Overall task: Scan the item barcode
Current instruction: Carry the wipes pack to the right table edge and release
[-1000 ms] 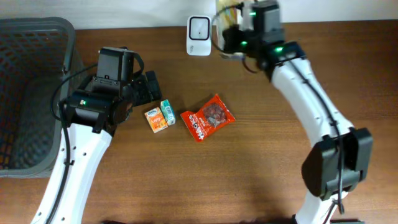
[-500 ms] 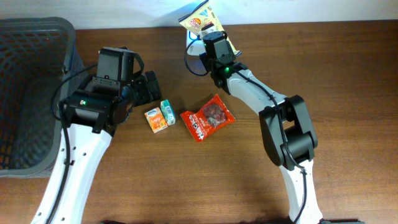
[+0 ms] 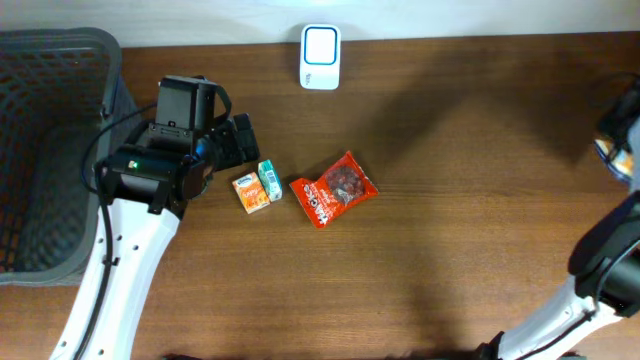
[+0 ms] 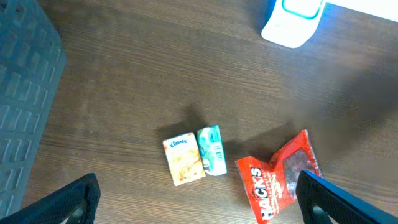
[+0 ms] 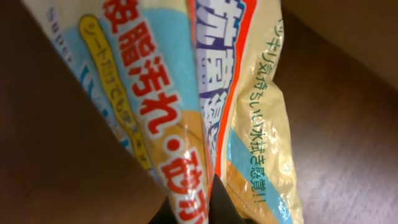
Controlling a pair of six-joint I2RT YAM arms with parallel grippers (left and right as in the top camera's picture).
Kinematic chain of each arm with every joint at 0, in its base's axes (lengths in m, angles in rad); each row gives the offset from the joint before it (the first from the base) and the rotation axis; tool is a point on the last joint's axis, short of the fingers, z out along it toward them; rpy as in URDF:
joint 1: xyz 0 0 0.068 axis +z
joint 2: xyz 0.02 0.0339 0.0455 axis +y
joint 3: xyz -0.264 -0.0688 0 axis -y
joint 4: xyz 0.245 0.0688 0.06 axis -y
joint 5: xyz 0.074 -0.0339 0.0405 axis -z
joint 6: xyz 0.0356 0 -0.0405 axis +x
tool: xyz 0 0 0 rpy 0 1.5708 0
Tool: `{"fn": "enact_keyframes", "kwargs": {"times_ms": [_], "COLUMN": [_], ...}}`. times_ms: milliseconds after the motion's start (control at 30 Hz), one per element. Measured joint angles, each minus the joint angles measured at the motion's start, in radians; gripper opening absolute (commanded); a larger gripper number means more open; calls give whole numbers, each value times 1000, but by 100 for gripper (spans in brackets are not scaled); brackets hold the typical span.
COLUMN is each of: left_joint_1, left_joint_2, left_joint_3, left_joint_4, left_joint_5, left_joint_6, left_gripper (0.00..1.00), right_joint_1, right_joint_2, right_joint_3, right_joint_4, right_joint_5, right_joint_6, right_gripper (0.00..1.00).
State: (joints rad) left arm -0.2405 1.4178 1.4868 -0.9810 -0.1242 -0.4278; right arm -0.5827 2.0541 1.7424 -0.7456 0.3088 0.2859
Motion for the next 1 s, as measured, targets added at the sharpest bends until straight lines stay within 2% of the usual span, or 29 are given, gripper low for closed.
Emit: {"fn": "enact_keyframes", "kwargs": {"times_ms": [33, 67, 167, 233, 300, 333, 367, 433, 467, 533, 567, 600, 633, 700, 767, 800, 867, 933, 1000], "left_joint_1": [0, 0, 0, 0, 0, 0, 0, 0, 0, 0, 0, 0, 0, 0, 0, 0, 0, 0, 0], "left_joint_2": [0, 0, 0, 0, 0, 0, 0, 0, 0, 0, 0, 0, 0, 0, 0, 0, 0, 0, 0], "left_joint_3": [0, 0, 0, 0, 0, 0, 0, 0, 0, 0, 0, 0, 0, 0, 0, 0, 0, 0, 0], "left_joint_4": [0, 0, 0, 1, 0, 0, 0, 1, 0, 1, 2, 1, 1, 0, 0, 0, -1, 0, 0], "left_joint_5": [0, 0, 0, 0, 0, 0, 0, 0, 0, 0, 0, 0, 0, 0, 0, 0, 0, 0, 0], "left_joint_6": [0, 0, 0, 0, 0, 0, 0, 0, 0, 0, 0, 0, 0, 0, 0, 0, 0, 0, 0], "left_gripper": [99, 99, 99, 99, 99, 99, 99, 99, 99, 99, 99, 99, 99, 99, 99, 99, 99, 99, 99], "right_joint_1": [-40, -64, -58, -30, 26, 108, 202, 374, 453, 649, 722, 826, 902, 964, 1034, 1065, 1086, 1089, 1089], "right_joint_2": [28, 56, 77, 53, -31, -110, -139, -137, -136, -133, -132, -125, -119, -121, -120, -120, -105, -78, -56], "right_joint_3": [-11, -17, -24, -24, -23, -12, 2, -23, -53, -163, -221, -310, -352, -401, -415, -415, -417, -402, -384], "right_joint_4": [4, 7, -11, -64, -108, -155, -224, -302, -309, -272, -209, -85, -31, 99, 124, 152, 205, 202, 167], "right_joint_5": [-11, -20, -54, -162, -465, -716, -849, -939, -935, -878, -858, -834, -821, -761, -656, -581, -529, -510, -489], "right_joint_6": [5, 6, 2, 2, -61, -124, -179, -223, -198, -29, 51, 191, 298, 484, 665, 742, 800, 814, 812], "right_gripper": [73, 89, 93, 93, 90, 82, 77, 81, 81, 80, 75, 69, 70, 70, 71, 78, 78, 67, 47]}}
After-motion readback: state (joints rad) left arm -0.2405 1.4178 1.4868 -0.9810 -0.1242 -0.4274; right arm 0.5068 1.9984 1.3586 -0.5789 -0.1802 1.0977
